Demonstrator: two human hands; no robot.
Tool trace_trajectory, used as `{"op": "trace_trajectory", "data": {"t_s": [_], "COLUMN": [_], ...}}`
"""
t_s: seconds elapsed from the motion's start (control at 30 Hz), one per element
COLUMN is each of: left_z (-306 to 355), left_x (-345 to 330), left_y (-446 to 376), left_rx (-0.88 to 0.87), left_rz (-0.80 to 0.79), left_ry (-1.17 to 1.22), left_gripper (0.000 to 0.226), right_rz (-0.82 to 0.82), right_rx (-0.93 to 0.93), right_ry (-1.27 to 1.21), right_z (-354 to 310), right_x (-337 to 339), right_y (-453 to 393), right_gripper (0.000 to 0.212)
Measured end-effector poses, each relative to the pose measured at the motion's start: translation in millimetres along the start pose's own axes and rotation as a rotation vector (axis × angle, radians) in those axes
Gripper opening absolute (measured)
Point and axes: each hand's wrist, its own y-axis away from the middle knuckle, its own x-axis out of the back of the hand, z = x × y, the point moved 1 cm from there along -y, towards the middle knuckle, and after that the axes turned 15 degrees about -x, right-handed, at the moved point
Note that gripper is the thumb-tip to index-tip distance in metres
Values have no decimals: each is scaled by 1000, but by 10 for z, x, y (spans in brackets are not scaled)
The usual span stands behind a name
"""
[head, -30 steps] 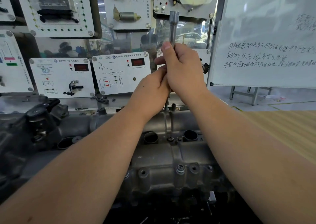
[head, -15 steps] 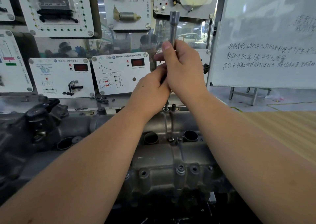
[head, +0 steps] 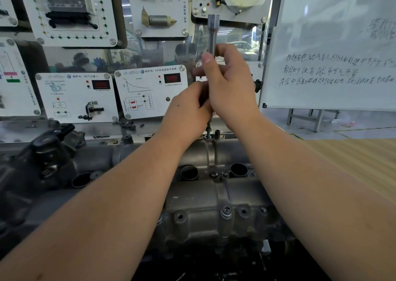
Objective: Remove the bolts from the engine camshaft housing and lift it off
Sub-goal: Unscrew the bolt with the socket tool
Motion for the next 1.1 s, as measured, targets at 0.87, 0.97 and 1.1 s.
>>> {"op": "trace_trajectory", "data": {"t_s": [0.87, 0.97, 1.1], "left_z": [61, 29, 36], "left_x": [42, 41, 30], "left_y": [24, 6, 13], "left_rx": [-40, -4, -6], "left_rz": [-1, 1, 22], "left_ry": [17, -1, 15], "left_gripper": [24, 11, 14], "right_rz": [-42, -22, 0], "right_rx": [-5, 7, 17], "right_ry": [-59, -67, -36], "right_z": [-18, -3, -16], "right_x": [-3, 5, 10], "right_y": [13, 20, 12], "right_gripper": [23, 17, 22]}}
